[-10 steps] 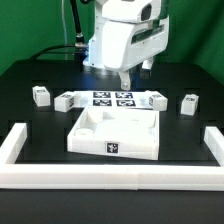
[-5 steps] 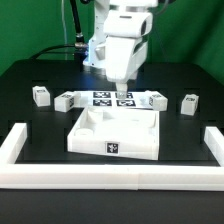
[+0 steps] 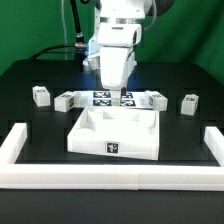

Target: Assemble square table

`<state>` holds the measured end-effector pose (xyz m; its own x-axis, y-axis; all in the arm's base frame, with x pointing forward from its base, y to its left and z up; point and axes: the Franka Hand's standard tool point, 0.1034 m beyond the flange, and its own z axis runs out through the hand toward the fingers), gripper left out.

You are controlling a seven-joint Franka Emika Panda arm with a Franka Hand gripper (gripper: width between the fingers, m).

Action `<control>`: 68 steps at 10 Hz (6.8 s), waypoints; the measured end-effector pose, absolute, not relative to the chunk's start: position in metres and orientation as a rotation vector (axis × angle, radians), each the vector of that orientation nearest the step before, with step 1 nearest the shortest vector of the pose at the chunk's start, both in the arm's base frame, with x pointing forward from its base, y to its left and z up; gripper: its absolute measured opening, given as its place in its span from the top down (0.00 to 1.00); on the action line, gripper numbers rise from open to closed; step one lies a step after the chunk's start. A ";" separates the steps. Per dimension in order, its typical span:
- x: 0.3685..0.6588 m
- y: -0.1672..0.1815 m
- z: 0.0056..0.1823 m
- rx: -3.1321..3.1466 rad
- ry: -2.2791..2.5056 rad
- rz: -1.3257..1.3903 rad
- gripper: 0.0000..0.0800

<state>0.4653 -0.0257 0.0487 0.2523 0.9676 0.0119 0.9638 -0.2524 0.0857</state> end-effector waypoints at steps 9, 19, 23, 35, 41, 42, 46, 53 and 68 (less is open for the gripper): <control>0.461 -0.025 0.007 2.419 1.864 0.188 0.68; 0.468 -0.013 0.007 2.338 1.979 0.164 0.93; 0.493 0.019 0.007 2.198 2.129 0.143 0.93; 0.540 0.055 0.006 2.252 2.102 0.089 0.93; 0.540 0.054 0.005 2.252 2.103 0.088 0.43; 0.540 0.054 0.005 2.252 2.103 0.088 0.27; 0.540 0.054 0.005 2.253 2.103 0.087 0.19; 0.542 0.061 0.028 2.533 1.738 0.115 0.19; 0.508 0.121 0.082 3.155 0.124 -0.042 0.19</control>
Offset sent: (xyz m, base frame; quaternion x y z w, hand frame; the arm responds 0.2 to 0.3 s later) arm 0.0095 0.0019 -0.0165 -0.1050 0.0189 -0.0459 0.9932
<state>0.5084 0.1205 0.0823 0.9966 0.0787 -0.0259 0.0782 -0.9968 -0.0168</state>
